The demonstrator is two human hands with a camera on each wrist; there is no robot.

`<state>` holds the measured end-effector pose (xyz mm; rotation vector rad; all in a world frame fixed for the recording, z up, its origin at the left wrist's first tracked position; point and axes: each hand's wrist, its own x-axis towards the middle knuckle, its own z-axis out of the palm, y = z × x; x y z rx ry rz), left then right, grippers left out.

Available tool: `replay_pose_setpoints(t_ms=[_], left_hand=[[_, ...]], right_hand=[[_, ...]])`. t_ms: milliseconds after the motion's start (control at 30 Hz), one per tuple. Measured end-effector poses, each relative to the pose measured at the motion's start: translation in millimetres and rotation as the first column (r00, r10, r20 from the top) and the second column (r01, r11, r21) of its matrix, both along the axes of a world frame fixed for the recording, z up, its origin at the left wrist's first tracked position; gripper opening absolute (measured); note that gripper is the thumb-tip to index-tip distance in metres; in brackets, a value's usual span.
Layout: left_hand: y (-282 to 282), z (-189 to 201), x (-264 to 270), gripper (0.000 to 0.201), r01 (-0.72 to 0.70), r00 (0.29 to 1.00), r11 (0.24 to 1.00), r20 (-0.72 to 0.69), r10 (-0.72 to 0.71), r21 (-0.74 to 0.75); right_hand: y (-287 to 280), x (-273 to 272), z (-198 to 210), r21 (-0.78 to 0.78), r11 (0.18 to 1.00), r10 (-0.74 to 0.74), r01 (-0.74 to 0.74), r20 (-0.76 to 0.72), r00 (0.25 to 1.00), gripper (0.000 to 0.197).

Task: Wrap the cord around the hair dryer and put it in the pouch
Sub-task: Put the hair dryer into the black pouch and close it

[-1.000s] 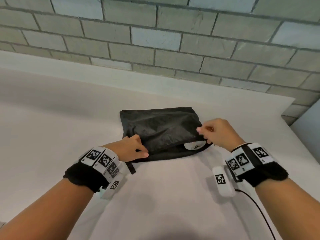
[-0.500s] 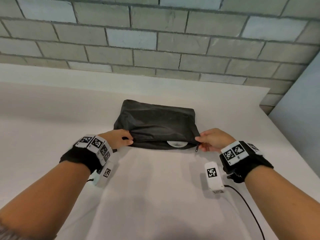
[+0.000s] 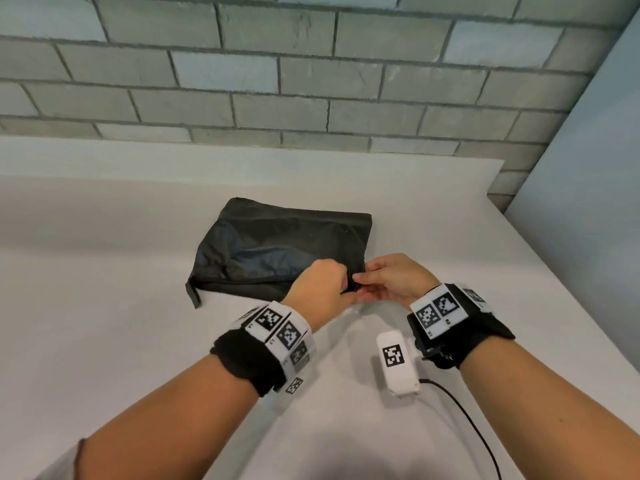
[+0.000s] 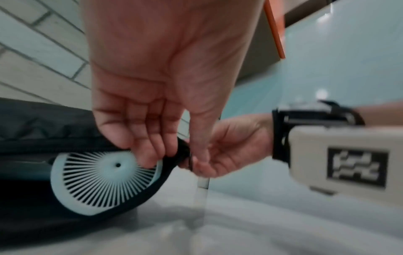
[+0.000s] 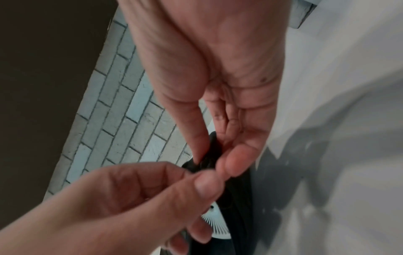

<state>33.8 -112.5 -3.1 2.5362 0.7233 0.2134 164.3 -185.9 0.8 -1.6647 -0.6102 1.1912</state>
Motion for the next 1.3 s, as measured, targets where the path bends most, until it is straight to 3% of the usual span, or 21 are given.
replay_pose_setpoints(t_ms=[133, 267, 533, 600, 633, 700, 767, 800, 867, 933, 1167, 1300], left_hand=[[-2.6, -2.8, 6.3, 0.052, -0.025, 0.998, 0.999, -0.055, 0.027, 0.046], [-5.1, -1.0, 6.3, 0.028, -0.065, 0.996, 0.997, -0.066, 0.068, 0.039], [-3.7, 3.4, -2.9, 0.02, -0.089, 0.996, 0.996, -0.032, 0.088, -0.016], [-3.0, 3.6, -3.6, 0.026, -0.119, 0.991, 0.987, -0.075, 0.111, -0.105], [-1.7, 3.7, -3.3, 0.03, -0.15, 0.986, 0.965, -0.102, 0.131, -0.217], [0.6, 4.3, -4.1, 0.029, -0.196, 0.978, 0.854, -0.162, 0.134, -0.482], [1.3, 5.1, -5.8, 0.025, -0.175, 0.983, 0.815, -0.149, 0.11, -0.552], [0.8, 5.1, -5.1, 0.024, -0.148, 0.988, 0.854, -0.107, 0.109, -0.499], [0.3, 5.2, -4.4, 0.017, -0.105, 0.994, 0.966, -0.057, 0.094, -0.236], [2.4, 5.8, -5.2, 0.017, -0.102, 0.991, 0.994, -0.086, 0.098, -0.042], [35.6, 0.1, -32.2, 0.023, -0.202, 0.961, 0.976, -0.21, 0.183, -0.076], [60.6, -4.2, -61.3, 0.019, -0.292, 0.918, 0.956, -0.277, 0.284, 0.014]], right_hand=[[-1.1, -5.9, -2.7, 0.03, 0.998, -0.052, 0.05, 0.038, 0.998, 0.005], [-1.6, -8.4, -3.4, 0.038, 0.996, -0.079, 0.078, 0.027, 0.997, 0.004], [-2.7, -8.3, -4.9, 0.03, 0.995, -0.093, 0.094, -0.044, 0.995, 0.007], [-3.6, -7.6, -5.5, 0.024, 0.996, -0.09, 0.092, -0.057, 0.994, 0.007], [-3.9, -7.7, -6.1, 0.027, 0.996, -0.087, 0.089, -0.054, 0.995, 0.008], [-3.3, -8.7, -7.4, 0.037, 0.996, -0.085, 0.086, -0.037, 0.996, 0.008], [-2.5, -8.8, -7.8, 0.033, 0.995, -0.088, 0.089, -0.014, 0.996, 0.007], [-1.8, -7.9, -8.1, 0.015, 0.995, -0.096, 0.096, -0.003, 0.995, 0.006], [-0.8, -5.1, -7.4, -0.032, 0.993, -0.112, 0.112, 0.02, 0.994, 0.006], [-1.5, -2.4, -6.6, -0.053, 0.99, -0.125, 0.127, 0.036, 0.991, 0.007], [-5.3, 0.0, -7.4, -0.054, 0.993, -0.106, 0.106, -0.003, 0.994, 0.006], [-7.3, 2.5, -10.9, -0.072, 0.994, -0.082, 0.084, 0.024, 0.996, 0.027]])
